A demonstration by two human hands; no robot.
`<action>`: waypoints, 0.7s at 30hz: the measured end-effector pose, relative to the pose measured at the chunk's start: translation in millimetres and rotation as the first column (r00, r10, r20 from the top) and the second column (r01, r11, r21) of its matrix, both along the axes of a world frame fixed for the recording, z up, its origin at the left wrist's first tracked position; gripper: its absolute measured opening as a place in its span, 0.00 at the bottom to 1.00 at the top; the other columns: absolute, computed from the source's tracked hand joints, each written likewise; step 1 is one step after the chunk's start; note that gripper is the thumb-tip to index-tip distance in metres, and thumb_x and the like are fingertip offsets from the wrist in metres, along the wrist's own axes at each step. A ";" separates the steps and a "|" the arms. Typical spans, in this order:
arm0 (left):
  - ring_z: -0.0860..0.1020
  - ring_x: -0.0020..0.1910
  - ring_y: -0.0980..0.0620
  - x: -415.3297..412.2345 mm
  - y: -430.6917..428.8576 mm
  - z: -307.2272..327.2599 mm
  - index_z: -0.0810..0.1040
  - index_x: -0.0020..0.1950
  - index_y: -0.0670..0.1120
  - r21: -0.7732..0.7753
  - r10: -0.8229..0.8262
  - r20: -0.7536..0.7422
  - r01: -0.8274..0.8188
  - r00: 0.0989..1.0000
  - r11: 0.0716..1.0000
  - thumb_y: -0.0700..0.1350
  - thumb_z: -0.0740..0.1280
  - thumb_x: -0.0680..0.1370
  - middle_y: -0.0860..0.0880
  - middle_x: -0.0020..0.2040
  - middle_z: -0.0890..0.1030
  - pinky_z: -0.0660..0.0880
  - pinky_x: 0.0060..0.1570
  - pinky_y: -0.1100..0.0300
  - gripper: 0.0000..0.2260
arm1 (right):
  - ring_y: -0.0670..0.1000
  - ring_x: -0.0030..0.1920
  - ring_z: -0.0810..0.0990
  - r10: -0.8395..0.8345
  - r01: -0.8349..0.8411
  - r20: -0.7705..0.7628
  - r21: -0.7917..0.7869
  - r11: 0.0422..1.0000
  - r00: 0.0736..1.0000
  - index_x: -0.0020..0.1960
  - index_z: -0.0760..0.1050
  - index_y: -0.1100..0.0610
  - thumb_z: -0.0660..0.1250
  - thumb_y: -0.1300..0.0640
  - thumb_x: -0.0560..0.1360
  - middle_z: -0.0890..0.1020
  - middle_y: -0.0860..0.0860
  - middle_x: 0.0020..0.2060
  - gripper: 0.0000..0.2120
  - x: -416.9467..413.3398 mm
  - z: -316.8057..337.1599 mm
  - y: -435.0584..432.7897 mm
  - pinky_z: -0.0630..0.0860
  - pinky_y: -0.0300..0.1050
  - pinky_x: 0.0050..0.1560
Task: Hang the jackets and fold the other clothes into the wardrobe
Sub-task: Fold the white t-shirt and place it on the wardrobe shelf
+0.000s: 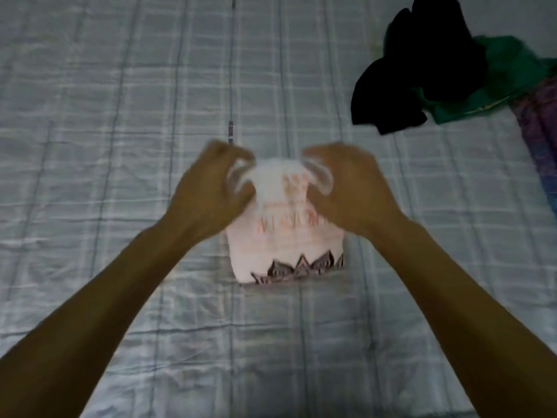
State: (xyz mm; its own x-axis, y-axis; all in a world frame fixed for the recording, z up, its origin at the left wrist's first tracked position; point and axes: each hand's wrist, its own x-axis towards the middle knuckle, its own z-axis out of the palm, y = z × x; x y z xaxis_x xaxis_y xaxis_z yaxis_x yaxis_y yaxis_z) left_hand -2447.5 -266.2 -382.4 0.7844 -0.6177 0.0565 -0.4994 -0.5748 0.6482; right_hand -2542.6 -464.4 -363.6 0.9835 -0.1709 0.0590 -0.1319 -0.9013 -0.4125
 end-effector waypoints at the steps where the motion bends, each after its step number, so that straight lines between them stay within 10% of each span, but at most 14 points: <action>1: 0.72 0.59 0.47 6.1 -1.5 -9.5 0.72 0.65 0.46 -0.012 0.042 0.060 -0.041 0.997 0.999 0.52 0.63 0.71 0.44 0.63 0.71 0.70 0.55 0.57 0.24 | 0.57 0.62 0.74 -0.066 0.062 0.062 0.063 0.996 0.996 0.66 0.73 0.55 0.66 0.54 0.70 0.78 0.55 0.61 0.24 6.5 -9.7 -1.7 0.67 0.53 0.65; 9: 0.36 0.75 0.44 -35.8 -8.8 -101.3 0.36 0.76 0.52 0.491 -0.265 -0.123 0.291 0.956 0.821 0.73 0.58 0.66 0.43 0.77 0.37 0.47 0.71 0.36 0.50 | 0.57 0.76 0.41 0.172 -0.162 -0.405 0.059 0.985 0.898 0.77 0.46 0.53 0.68 0.49 0.69 0.45 0.57 0.76 0.44 7.3 -104.7 25.6 0.45 0.59 0.74; 14: 0.51 0.75 0.36 -52.6 -12.1 -118.7 0.52 0.76 0.40 0.524 -0.359 0.201 0.209 0.912 0.826 0.69 0.69 0.64 0.35 0.75 0.51 0.51 0.68 0.31 0.53 | 0.59 0.76 0.42 0.376 -0.422 -0.276 -0.128 0.897 0.884 0.77 0.41 0.59 0.70 0.35 0.63 0.46 0.61 0.76 0.58 -18.1 -120.3 22.6 0.43 0.60 0.74; 21: 0.48 0.75 0.34 -35.4 -31.8 -145.9 0.51 0.76 0.39 0.479 -0.310 0.204 0.181 0.929 0.859 0.65 0.69 0.66 0.32 0.75 0.50 0.53 0.69 0.33 0.50 | 0.60 0.76 0.47 0.319 -0.358 -0.233 -0.147 0.922 0.919 0.76 0.43 0.60 0.73 0.36 0.63 0.51 0.62 0.76 0.58 -0.6 -166.6 8.4 0.48 0.59 0.74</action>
State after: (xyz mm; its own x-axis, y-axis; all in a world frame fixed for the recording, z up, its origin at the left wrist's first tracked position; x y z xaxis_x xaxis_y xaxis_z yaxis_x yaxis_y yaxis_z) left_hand -2482.9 -298.0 -528.3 0.5983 -0.7965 -0.0875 -0.7778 -0.6035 0.1755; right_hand -2543.1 -456.0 -530.3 0.9745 0.1695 -0.1470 0.1325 -0.9634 -0.2330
